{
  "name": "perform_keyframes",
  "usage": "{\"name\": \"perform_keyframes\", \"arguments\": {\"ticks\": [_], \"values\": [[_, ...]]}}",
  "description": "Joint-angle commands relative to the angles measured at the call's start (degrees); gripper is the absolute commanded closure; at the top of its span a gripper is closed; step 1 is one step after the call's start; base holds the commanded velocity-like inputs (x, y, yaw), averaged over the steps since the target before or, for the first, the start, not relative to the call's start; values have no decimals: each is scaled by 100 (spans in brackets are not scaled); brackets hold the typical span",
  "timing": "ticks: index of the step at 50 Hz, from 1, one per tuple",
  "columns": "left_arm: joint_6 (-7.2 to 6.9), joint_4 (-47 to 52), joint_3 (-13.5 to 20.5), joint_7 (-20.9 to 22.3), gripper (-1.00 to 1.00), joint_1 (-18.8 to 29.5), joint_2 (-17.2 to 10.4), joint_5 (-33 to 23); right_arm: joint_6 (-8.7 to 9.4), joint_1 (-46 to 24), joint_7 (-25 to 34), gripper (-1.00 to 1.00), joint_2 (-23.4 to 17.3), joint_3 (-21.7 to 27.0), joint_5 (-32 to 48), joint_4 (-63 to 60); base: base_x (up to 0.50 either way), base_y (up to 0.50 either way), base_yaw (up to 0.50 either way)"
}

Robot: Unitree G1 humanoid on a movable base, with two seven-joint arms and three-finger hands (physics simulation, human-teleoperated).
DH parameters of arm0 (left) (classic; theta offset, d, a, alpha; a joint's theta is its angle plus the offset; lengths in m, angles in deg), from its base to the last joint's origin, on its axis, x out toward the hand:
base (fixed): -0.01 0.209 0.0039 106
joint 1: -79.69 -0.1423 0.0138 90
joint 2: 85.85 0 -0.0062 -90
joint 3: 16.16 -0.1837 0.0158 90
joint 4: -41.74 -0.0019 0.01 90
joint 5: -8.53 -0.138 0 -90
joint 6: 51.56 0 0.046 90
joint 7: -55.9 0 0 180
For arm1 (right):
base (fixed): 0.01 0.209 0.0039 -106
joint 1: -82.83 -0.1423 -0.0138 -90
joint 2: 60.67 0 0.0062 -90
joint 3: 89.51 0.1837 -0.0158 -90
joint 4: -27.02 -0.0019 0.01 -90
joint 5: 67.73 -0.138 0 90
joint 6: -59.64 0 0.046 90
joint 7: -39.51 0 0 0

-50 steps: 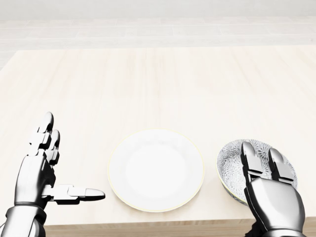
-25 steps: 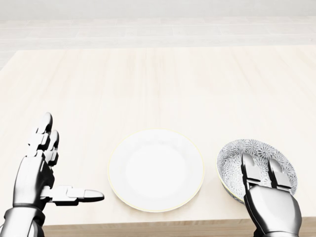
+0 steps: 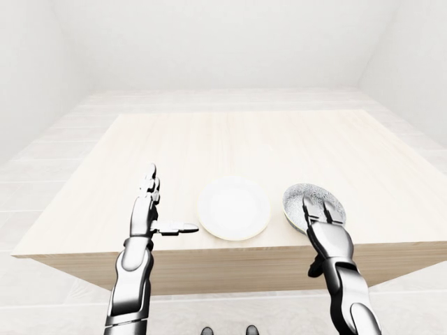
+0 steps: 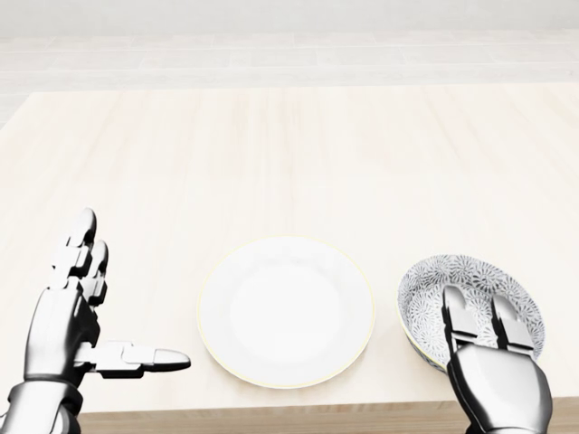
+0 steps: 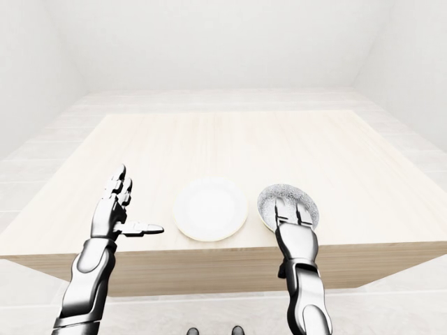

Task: Put the bowl on the plate.

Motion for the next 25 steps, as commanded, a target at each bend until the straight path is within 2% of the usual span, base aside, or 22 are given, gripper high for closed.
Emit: {"name": "perform_keyframes", "arguments": {"ticks": [1,25], "values": [[16,-28,-14,-12,-100,4,4,-19,0,-12,-69,-100,-13,13,-38,136,0,0,0],[-5,54,-32,-19,-100,-32,14,-43,0,-79,-265,-100,-96,-21,-302,467,0,0,0]]}}
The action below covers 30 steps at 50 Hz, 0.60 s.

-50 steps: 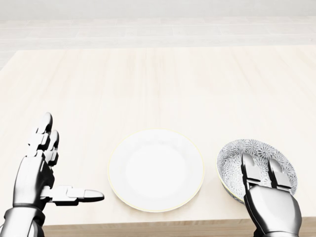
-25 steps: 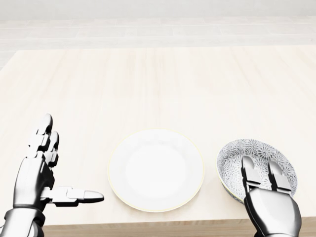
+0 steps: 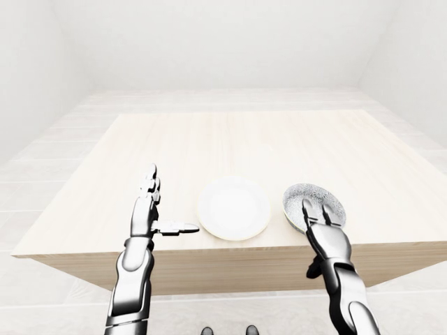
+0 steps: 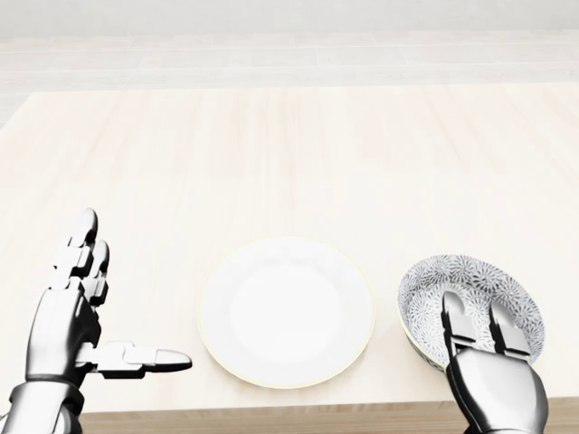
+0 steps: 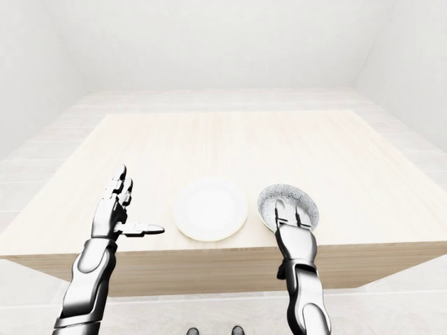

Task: Put the bowl on the plate.

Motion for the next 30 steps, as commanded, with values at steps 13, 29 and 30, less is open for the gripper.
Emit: {"name": "perform_keyframes", "arguments": {"ticks": [13,29,30], "values": [[-30,52,12,15,-100,-21,0,2,0,127,81,-100,-36,-40,39,-179,0,0,0],[-78,104,-7,13,-100,-8,11,-16,0,146,161,4,-32,14,124,-238,0,0,0],[-94,109,-6,21,-100,-6,10,-7,0,146,163,4,-29,19,124,-245,0,0,0]]}}
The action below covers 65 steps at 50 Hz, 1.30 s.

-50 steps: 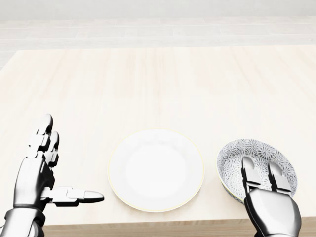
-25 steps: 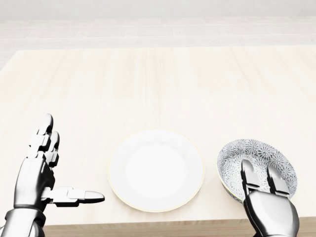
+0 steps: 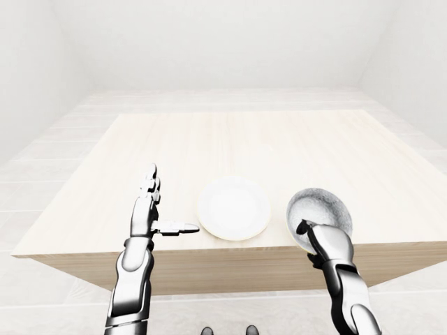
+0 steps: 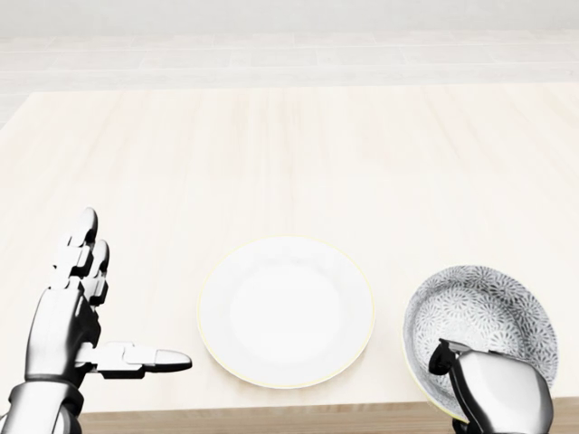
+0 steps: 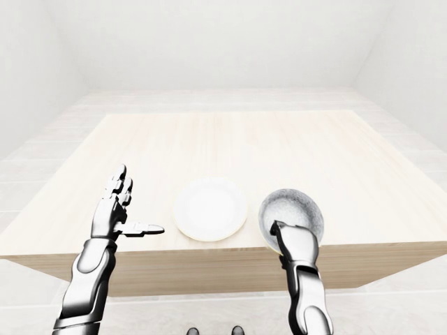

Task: Put the bowl on the plate.

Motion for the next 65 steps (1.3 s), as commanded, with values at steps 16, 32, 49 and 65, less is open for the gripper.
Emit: {"name": "perform_keyframes", "arguments": {"ticks": [16,32,49,65], "values": [[-81,75,-23,-13,-100,16,10,-25,0,99,173,3,12,110,97,-231,0,0,0],[-40,69,24,13,-100,-26,-4,9,0,113,488,2,38,274,248,-674,0,0,0],[-20,25,60,31,-100,-18,-16,32,0,-34,843,44,21,582,392,-944,0,0,0],[25,-47,67,9,-100,-12,-30,14,0,-79,1110,69,29,710,512,-1235,0,0,0]]}}
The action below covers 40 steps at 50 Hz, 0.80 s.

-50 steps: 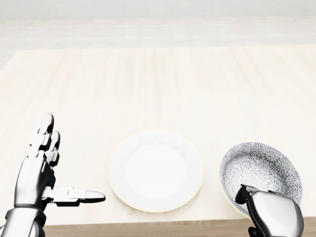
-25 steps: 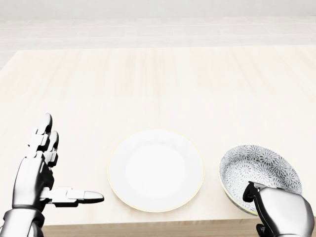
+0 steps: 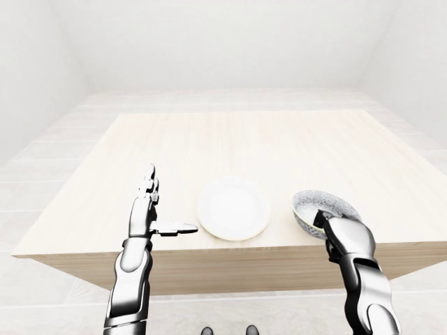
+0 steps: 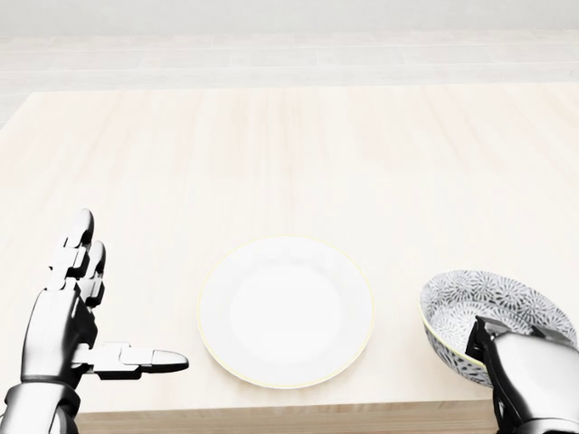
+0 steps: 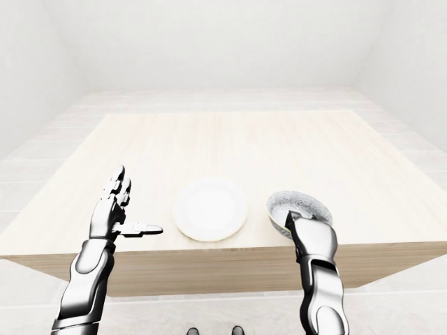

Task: Put the bowl on the plate.

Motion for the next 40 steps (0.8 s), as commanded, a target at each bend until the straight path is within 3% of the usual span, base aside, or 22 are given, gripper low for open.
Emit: {"name": "perform_keyframes", "arguments": {"ticks": [1,21,40], "values": [[17,-41,9,-10,-100,9,-8,-6,0,-53,223,69,-19,152,116,-331,0,0,0],[26,-151,35,-22,-100,83,-40,13,0,-367,1044,63,24,306,655,-1023,0,0,0],[31,-210,67,-38,-100,135,-71,20,0,-1161,1302,62,-38,-51,724,-699,0,0,0]]}}
